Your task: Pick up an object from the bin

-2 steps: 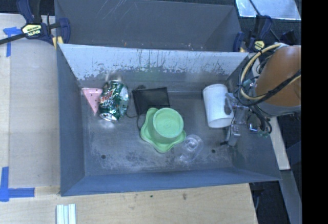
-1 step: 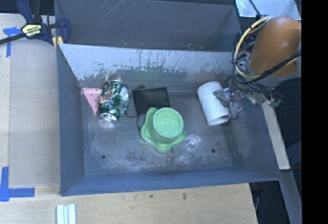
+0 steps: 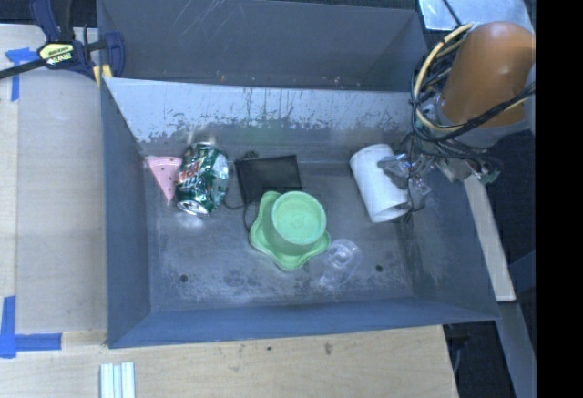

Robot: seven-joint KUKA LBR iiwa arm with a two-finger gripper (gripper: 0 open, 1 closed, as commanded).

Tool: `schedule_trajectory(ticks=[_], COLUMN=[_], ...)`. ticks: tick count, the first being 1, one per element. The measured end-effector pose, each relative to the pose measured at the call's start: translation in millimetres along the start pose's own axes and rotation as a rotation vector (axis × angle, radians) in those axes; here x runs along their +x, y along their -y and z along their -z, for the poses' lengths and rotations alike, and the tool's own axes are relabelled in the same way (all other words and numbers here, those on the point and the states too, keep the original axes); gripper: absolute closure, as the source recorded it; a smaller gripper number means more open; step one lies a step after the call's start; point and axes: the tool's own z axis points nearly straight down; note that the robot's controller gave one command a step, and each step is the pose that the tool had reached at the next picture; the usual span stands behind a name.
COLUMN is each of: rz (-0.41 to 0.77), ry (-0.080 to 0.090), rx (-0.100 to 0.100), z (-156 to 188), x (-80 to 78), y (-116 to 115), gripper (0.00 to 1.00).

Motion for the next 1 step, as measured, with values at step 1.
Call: schedule_trajectory(ticks=[1], rz=[0.003], ry=[-0.004], rx=[-0.002], z=[1.1], x=[-2.0], y=[1.2], gripper=[1.00])
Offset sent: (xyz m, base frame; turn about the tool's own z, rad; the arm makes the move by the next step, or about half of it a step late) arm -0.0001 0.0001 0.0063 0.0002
